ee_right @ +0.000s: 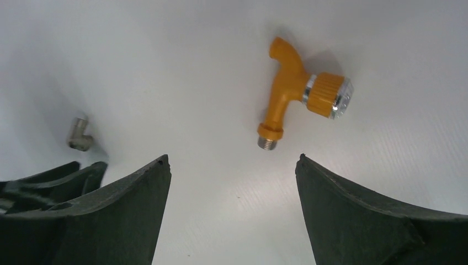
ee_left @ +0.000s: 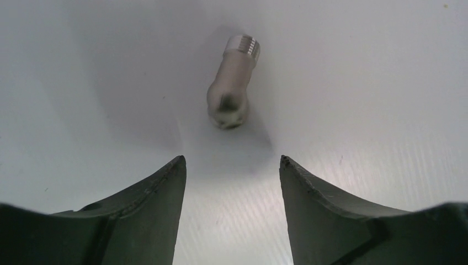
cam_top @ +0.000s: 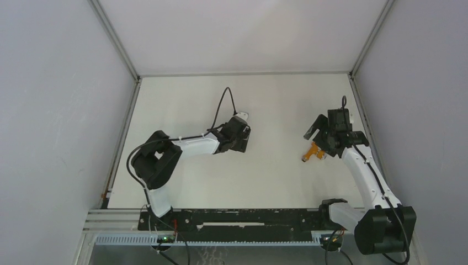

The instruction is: Install the water faucets

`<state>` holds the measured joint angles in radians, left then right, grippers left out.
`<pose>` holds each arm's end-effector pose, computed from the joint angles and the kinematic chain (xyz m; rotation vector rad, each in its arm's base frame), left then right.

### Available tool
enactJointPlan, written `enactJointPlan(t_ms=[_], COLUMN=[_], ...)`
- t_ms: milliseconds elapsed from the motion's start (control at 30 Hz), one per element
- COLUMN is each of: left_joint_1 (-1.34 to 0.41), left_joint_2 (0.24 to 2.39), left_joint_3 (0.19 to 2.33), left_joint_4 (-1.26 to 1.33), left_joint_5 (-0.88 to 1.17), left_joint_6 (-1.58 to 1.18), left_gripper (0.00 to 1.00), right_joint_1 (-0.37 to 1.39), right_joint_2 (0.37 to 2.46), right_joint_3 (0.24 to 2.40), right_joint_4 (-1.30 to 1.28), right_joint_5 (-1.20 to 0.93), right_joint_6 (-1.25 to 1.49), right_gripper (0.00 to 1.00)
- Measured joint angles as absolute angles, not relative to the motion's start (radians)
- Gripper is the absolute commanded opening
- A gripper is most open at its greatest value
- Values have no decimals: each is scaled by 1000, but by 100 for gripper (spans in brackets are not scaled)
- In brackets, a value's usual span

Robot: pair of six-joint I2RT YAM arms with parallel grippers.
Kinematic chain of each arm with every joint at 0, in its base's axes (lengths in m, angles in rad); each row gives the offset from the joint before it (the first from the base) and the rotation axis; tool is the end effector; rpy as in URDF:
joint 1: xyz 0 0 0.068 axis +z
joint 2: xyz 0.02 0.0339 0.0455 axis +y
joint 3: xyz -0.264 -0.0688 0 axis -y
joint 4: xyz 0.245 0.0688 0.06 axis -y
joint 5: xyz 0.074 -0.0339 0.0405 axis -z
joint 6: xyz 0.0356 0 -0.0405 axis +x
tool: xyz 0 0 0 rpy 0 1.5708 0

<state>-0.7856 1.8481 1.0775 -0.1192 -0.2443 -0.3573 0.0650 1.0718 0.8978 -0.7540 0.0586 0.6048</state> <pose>0.2735 -0.2614 0.1555 0.4138 2.4009 -0.2151 0.2107 0.0116 0.2743 0.6924 2.4110 0.2051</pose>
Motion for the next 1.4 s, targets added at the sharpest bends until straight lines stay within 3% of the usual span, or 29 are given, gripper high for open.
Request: enactJointPlan(t_ms=[200,467,567,767,867,1000,1400], left_joint_1=[-786,-786,-786,-777,-770,-763,-757], left_joint_2=[1695,1466,1408,1316,1289,1273,1279], left_joint_3=[1075,1063,1063,1063,1063,1066,1066], left_joint_4=[-229,-318,-354,-395,-408,-415,-369], left_joint_5=[-221,-186,-193,-207,-205,-194,-23], left_joint_6=[-357,-369,-377,-393,-401,-403,-452], left_gripper=[72,72,72,72,72,73,78], right_joint_1=[30,65,65,65,70,104,208], right_joint_2=[1165,1420,1499,1535,1534,1532,1432], right_joint_3=[831,829,829,829,829,829,829], right_joint_4=[-750,-672,-642,-610,-595,-583,-408], right_joint_5=[13,39,48,54,42,-1,-264], right_joint_6=[632,721,751,773,793,842,1029], right_gripper=[84,66,56,21,17,0,0])
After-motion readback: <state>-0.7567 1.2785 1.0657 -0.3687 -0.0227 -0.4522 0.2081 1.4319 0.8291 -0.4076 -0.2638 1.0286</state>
